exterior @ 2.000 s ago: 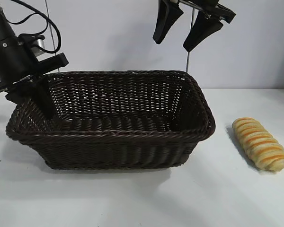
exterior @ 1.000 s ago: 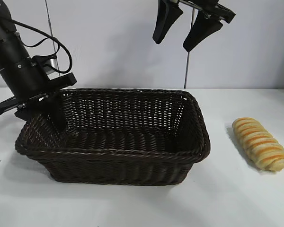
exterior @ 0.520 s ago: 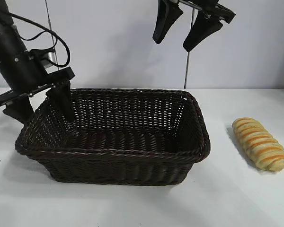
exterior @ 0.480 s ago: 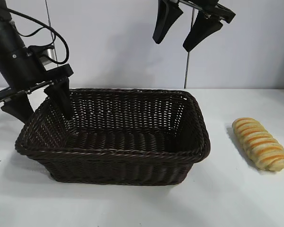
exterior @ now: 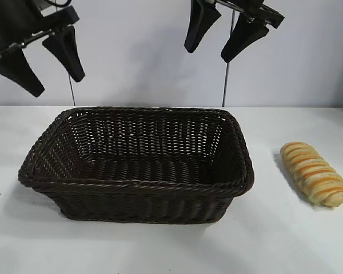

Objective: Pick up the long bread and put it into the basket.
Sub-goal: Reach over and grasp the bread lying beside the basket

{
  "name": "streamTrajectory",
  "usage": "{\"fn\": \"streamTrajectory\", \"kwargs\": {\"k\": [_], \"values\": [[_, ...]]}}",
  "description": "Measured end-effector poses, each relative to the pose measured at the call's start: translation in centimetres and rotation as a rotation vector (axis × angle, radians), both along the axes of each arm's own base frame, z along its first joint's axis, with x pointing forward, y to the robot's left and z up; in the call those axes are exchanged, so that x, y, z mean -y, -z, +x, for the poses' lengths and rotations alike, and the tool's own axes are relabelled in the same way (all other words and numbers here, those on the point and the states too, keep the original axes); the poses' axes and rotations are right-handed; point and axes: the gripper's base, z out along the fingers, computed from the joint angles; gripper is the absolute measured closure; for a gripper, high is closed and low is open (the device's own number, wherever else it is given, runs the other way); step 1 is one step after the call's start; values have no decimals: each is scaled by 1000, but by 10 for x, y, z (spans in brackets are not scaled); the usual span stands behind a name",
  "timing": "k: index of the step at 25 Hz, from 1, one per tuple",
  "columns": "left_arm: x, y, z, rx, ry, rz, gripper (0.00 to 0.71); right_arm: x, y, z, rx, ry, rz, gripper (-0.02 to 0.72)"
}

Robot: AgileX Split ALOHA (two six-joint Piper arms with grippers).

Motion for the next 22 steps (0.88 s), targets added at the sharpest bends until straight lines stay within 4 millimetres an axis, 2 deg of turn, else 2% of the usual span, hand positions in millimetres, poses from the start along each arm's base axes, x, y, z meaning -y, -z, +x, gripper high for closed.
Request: {"fn": "streamTrajectory", "kwargs": {"k": [12,22], "values": [[2,2,2,7,-37,-26,158,0,0,0,0,0,0,177],[2,32,-4,-63,-116,-43,158,0,0,0,0,0,0,177]]}}
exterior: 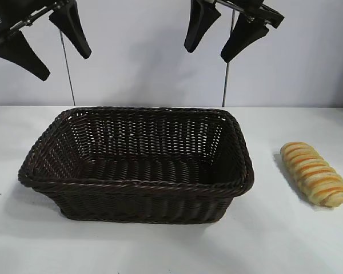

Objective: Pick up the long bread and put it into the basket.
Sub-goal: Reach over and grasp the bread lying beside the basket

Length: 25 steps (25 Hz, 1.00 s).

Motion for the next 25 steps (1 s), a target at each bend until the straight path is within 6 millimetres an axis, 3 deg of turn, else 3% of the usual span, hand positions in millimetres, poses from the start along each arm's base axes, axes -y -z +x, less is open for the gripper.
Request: {"fn": "streamTrajectory", "kwargs": {"k": [9,15,25], "values": [[0,0,1,7,-6,-5,158,1,0,0,3,0,-11,177],[0,0,1,7,-6,-5,158,13,3,4,32,44,-144,177],[0,0,1,13,-10,-5,158,74,5,20,55,235,-307,177]]}}
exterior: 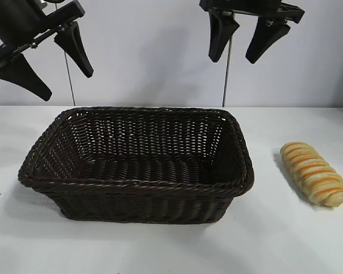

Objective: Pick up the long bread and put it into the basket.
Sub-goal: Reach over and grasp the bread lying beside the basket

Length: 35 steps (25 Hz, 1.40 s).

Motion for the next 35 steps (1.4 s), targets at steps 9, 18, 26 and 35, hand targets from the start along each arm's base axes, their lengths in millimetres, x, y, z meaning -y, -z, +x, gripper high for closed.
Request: {"fn": "streamTrajectory", "kwargs": {"k": [9,18,26,35], "values": [[0,0,0,3,-3,0,158,28,0,4,2,62,-10,177],[0,0,0,4,-3,0,158,28,9,2,-30,62,-15,177],[0,0,0,4,-3,0,158,31,68,-22,-246,60,-49,177],[0,0,0,4,-2,0,158,38,127,-52,-412,46,-119,177]]}}
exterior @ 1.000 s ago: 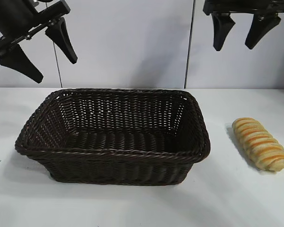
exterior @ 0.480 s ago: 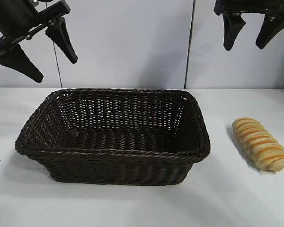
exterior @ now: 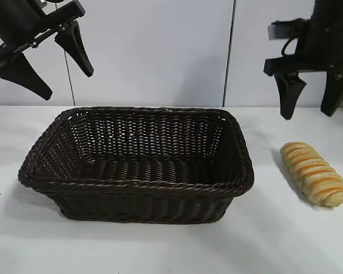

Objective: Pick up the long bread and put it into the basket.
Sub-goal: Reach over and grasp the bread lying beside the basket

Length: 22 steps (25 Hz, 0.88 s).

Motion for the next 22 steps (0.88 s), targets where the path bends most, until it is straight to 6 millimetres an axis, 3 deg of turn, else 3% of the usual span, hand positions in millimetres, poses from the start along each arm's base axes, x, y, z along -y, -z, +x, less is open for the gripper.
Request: {"fn": "streamTrajectory", "kwargs": {"k": [10,16,22], "values": [[0,0,0,0,0,0,158,2,36,-16,16,-20,-2,177],[0,0,0,-1,0,0,158,4,41,-16,48,-5,-13,179],[0,0,0,-1,0,0,158,6,41,-14,65,-1,-36,262]]}}
